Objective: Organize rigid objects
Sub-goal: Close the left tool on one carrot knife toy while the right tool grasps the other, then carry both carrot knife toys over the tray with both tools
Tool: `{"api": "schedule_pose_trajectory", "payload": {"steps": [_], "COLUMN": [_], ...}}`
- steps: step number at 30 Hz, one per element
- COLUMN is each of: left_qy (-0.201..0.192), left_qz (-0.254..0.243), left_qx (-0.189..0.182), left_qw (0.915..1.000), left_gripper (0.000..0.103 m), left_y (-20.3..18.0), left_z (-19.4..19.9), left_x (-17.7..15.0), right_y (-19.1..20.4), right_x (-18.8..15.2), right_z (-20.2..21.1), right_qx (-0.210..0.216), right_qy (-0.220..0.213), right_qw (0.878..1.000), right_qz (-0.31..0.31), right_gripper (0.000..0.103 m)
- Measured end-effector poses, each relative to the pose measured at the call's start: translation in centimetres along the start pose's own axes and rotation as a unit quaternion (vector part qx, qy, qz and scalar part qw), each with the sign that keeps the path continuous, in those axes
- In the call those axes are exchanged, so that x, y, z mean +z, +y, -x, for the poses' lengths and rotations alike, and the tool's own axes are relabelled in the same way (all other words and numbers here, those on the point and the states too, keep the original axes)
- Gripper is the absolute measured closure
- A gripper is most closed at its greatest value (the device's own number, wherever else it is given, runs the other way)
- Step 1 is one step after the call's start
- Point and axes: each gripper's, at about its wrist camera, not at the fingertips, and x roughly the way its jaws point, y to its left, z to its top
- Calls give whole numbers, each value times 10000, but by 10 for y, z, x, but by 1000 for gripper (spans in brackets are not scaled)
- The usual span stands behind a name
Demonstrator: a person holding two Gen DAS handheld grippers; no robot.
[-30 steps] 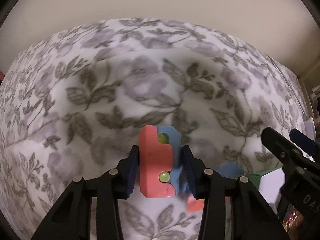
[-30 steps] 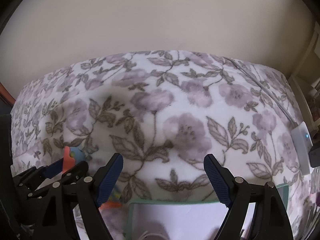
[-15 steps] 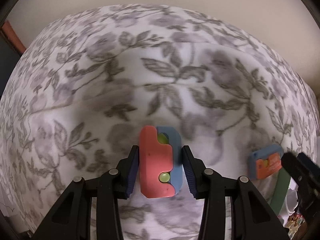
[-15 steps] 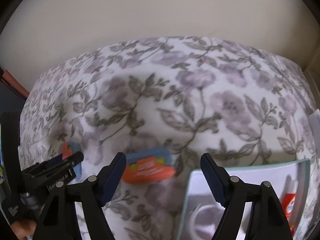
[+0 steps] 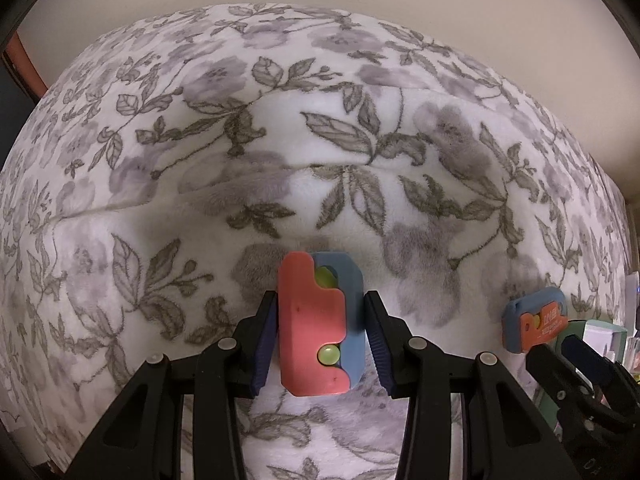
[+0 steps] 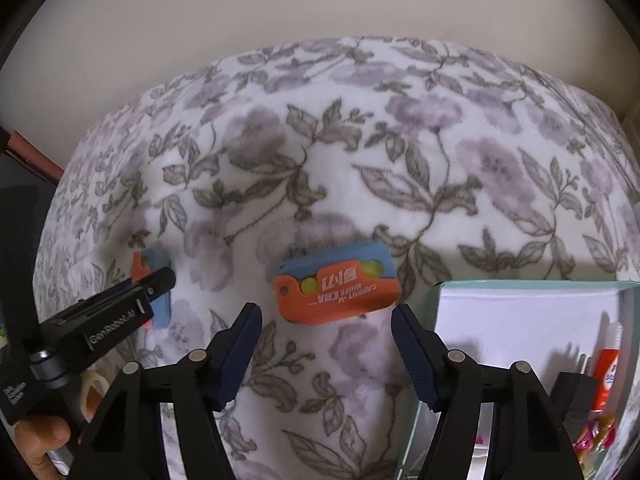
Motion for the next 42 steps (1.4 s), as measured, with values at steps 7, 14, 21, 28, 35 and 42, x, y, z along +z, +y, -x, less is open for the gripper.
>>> {"api": "schedule_pose_trajectory", "payload": {"steps": [7,14,21,28,35,42], "left_qy": [-34,-64,-103,-150,-213,-85], "left_qz": [-80,-147,-163,-211,-296,-251], "left_qx": [74,116,110,161,241,314], "left_qw": [9999,9998,9998,9995,9990,9992], "left_gripper": [59,59,59,58,59,59], "left_y": [-4,-5,-3,-4,-8,-9], "left_z": [-3,-5,-6,-8,-6,0], "left_x": [-1,2,4,4,2,-9], "right_y": [2,-3,-1,19,41,45], "right_x": [2,11,24,27,12,-10], "right_z": [-10,-18,-25,-29,-32,-25], "right_qx": [82,190,107,-376,-692,-680], "right_qy": [163,106,3,-129,-165,-143], "right_qw": [9998,9992,9990,9992,9948,9930], "right_qz": [-70,-340,-429,25,733,950], "right_gripper": [33,33,35,47,59,60]}}
